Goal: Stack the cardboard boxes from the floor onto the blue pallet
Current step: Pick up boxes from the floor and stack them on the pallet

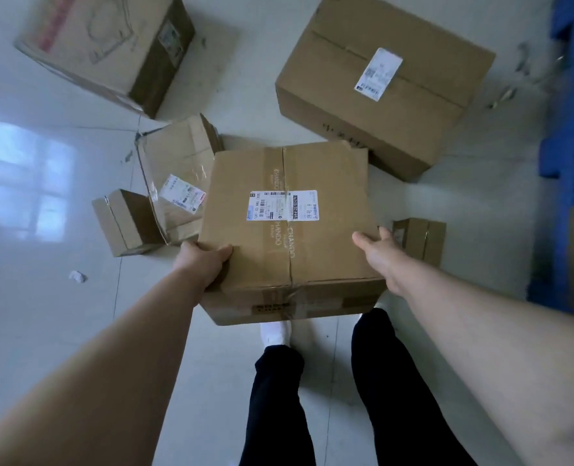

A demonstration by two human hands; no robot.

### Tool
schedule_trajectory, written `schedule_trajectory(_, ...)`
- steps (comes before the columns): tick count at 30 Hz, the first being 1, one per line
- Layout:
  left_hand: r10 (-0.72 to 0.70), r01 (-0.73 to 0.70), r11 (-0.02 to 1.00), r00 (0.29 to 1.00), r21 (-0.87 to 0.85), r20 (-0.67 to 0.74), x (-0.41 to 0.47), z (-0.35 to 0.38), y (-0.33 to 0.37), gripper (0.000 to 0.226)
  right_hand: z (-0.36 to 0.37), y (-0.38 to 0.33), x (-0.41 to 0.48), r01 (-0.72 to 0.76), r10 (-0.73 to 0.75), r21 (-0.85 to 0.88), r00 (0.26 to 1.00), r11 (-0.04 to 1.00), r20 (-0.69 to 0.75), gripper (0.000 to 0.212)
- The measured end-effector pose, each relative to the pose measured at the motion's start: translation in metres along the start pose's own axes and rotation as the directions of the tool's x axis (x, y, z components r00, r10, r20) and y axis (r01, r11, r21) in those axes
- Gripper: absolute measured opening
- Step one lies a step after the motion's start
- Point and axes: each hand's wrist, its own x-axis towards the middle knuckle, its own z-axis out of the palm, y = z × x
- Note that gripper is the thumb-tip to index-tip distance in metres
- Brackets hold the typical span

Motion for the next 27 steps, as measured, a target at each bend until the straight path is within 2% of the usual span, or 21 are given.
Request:
schedule_trajectory(5,0.159,-0.168,0.978,0.984,0.124,0.079,-0.060,-0.016,0.063,0.066,-0.055,-0.010,-0.058,-0.010,0.021,0.179,0.998,0.984,-0.061,0.072)
schedule_trajectory(9,0.290,-0.310,0.939,0.946,0.149,0.143,-0.113,-0.024,0.111,0.046,-0.095,-0.008,-0.104,0.040,0.012,0.312,0.987,0.949,-0.162,0.068)
schedule_trajectory(13,0.388,-0.424,0.897,0.890,0.125,0.238,-0.159,-0.020,0.155,0.057,-0.131,-0.006,-0.155,0.108,-0.002,0.437,0.971,0.893,-0.237,0.051)
schedule_trajectory(17,0.499,-0.556,0.815,0.817,0.165,0.288,-0.205,-0.001,0.194,0.057,-0.173,0.007,-0.184,0.149,0.025,0.527,0.951,0.837,-0.308,0.053)
schedule_trajectory(22,0.511,-0.597,0.783,0.777,0.174,0.367,-0.253,0.047,0.233,0.070,-0.241,0.031,-0.200,0.200,0.041,0.606,0.932,0.770,-0.359,0.052)
schedule_trajectory(27,0.512,-0.614,0.774,0.752,0.156,0.416,-0.296,0.129,0.264,0.059,-0.324,0.064,-0.182,0.245,0.055,0.651,0.913,0.718,-0.404,0.048)
